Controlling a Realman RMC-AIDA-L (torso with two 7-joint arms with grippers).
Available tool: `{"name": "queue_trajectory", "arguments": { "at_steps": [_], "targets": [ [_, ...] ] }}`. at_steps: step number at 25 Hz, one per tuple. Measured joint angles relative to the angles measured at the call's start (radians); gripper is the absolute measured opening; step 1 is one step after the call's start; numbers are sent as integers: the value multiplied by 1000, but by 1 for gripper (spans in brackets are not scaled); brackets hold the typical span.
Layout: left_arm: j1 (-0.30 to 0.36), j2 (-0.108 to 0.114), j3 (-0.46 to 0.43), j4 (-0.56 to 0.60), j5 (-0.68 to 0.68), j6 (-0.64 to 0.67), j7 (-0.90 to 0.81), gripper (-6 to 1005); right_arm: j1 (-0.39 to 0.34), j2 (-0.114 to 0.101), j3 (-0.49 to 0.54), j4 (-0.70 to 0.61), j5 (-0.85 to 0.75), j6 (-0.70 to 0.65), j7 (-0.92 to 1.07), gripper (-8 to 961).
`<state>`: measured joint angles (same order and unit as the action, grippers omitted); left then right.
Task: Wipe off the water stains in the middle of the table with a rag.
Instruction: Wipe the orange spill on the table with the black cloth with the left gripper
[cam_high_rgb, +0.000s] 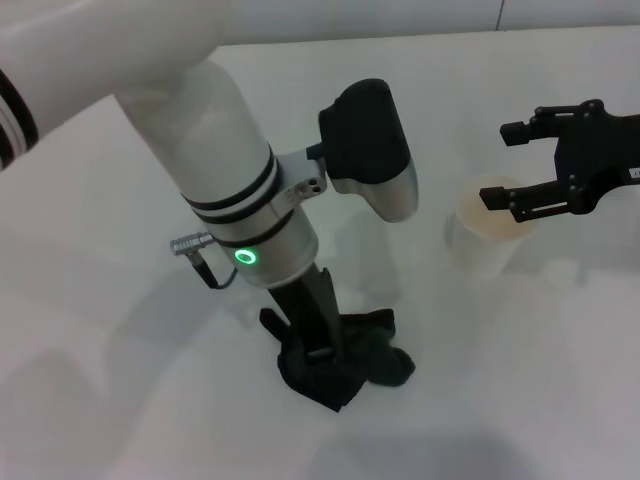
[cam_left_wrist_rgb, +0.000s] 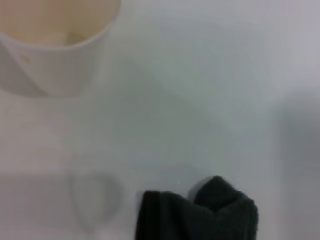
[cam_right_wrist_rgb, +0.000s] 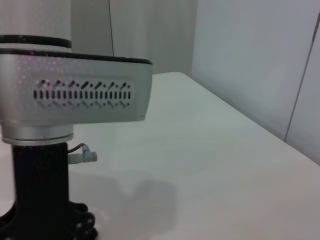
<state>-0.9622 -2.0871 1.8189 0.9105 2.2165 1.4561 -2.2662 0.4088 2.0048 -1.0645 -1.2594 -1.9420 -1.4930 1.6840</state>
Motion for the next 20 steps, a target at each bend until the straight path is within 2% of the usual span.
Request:
{"name": "queue_trajectory", "arguments": {
  "at_steps": [10,20],
  "targets": [
    [25,2,-128,-8,235,-107,-198,108,-3,0,0,1,0,-5,3,829],
    [30,3,-152,-6,426,-110,-370,114,-4,0,0,2,3,-10,5,829]
  ]
}}
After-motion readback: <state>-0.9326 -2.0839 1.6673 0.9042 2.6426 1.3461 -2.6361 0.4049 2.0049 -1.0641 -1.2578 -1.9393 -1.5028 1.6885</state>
